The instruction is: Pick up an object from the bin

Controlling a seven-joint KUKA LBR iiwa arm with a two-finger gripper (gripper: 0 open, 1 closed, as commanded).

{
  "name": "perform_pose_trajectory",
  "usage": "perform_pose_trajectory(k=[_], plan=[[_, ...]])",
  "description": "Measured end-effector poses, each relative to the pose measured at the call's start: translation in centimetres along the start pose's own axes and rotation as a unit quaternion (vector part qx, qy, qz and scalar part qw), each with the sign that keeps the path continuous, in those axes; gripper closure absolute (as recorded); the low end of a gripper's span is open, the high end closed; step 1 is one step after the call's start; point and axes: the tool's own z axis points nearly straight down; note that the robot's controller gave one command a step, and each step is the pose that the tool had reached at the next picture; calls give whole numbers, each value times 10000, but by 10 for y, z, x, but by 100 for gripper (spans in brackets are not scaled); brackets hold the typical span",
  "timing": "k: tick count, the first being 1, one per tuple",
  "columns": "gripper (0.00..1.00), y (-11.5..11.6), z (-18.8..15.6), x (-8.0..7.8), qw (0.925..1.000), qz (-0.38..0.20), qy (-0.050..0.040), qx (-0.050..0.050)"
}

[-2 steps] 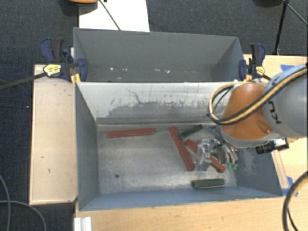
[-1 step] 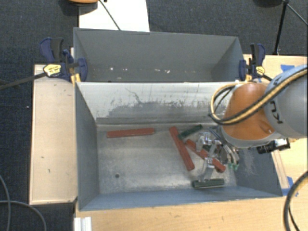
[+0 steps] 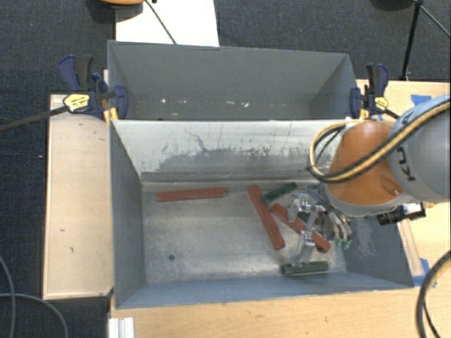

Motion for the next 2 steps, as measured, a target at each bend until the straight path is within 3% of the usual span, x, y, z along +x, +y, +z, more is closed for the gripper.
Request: perform_pose_trajectory(k=[1, 2], plan=[[0, -53, -26, 4, 9995, 317, -16, -5], [0, -85, -39, -22, 9995, 307, -16, 5]])
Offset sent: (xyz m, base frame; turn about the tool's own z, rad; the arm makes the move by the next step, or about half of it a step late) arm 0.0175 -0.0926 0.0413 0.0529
